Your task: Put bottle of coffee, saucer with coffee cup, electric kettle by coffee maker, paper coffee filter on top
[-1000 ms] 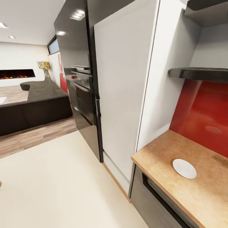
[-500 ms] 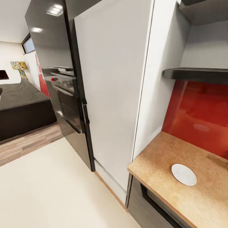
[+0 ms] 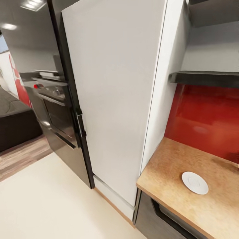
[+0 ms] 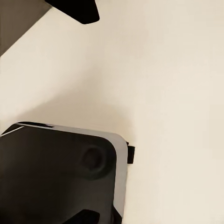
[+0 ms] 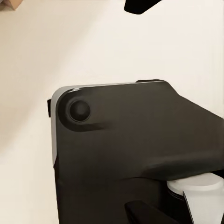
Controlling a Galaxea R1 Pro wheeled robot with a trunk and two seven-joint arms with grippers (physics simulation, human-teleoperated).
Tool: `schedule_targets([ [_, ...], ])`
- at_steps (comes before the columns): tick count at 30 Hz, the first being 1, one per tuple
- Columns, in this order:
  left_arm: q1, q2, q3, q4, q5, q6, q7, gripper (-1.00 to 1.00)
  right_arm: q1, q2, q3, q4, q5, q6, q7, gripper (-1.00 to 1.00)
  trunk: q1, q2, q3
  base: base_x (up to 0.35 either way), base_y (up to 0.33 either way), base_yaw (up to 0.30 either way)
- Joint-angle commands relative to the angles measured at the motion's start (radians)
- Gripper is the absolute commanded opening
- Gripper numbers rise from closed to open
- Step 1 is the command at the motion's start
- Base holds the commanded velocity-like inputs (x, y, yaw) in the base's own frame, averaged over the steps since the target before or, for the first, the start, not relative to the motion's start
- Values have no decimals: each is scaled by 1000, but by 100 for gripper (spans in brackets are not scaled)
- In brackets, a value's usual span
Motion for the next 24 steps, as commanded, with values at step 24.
schedule_targets([
  [24,0,0,-9,-1,9,-2,4,100,-1,0,-5,1,0,-4,-1,100,1,-2,-2,27,308,-288],
])
